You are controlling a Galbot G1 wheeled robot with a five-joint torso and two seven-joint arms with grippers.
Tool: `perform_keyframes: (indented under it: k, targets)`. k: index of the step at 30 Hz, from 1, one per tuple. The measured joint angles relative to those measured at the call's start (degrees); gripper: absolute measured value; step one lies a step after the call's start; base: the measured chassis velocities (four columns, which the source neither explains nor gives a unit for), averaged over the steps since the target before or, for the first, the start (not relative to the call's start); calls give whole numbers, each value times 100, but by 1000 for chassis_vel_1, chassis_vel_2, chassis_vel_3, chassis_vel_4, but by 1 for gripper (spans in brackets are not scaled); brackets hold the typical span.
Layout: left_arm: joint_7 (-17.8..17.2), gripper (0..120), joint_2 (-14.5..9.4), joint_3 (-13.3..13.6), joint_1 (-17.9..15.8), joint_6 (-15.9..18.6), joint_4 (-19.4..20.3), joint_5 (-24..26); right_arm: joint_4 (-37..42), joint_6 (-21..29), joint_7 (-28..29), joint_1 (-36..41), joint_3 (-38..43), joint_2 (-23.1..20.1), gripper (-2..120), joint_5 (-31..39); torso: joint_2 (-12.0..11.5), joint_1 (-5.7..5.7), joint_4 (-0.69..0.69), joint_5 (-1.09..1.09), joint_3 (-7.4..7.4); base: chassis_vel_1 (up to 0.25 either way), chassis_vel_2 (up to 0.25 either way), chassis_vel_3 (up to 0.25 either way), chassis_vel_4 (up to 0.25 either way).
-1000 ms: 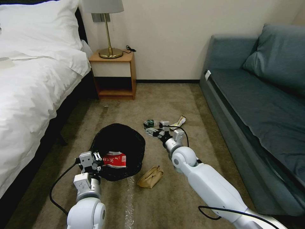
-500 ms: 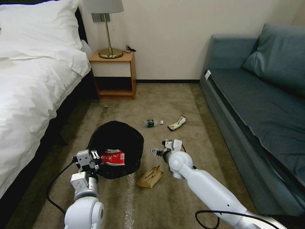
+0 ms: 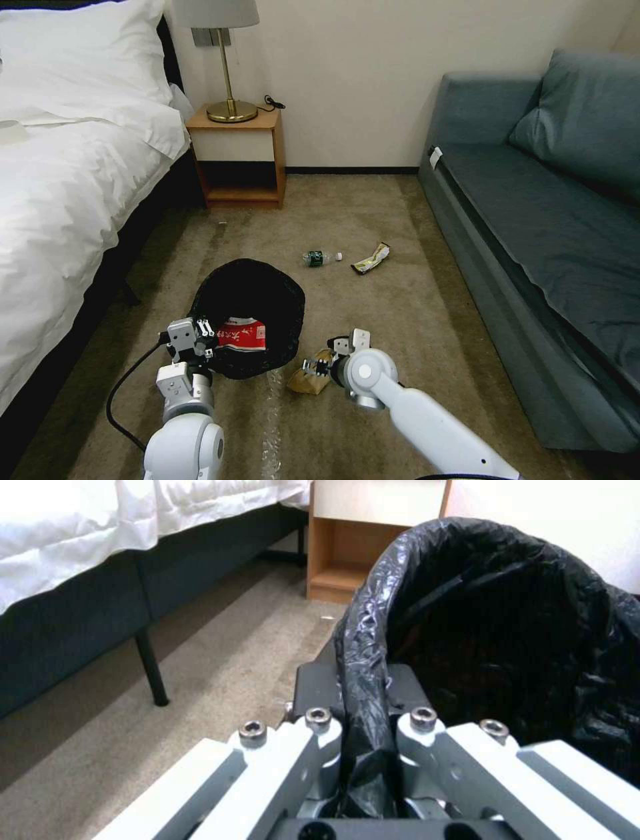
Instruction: Pick up the trash bin, then pick up the garbage on the floor and place it into the trash bin.
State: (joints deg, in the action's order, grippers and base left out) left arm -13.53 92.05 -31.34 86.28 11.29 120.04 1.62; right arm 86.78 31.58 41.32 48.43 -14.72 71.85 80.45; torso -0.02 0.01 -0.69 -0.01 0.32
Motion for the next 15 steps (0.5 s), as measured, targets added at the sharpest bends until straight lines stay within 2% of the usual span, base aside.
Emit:
perform_keyframes:
  k: [11, 15]
  targets:
    - [8, 4, 10, 25, 32, -6, -20, -80, -665, -205, -689, -51, 219, 298, 100, -705, 0, 0, -1, 0, 0, 0, 0, 0, 0]
    - [9, 4, 11, 26, 48, -9, -12, -97, -806, -230, -762, -64, 299, 385, 100, -808, 0, 0, -1, 0, 0, 0, 0, 0, 0]
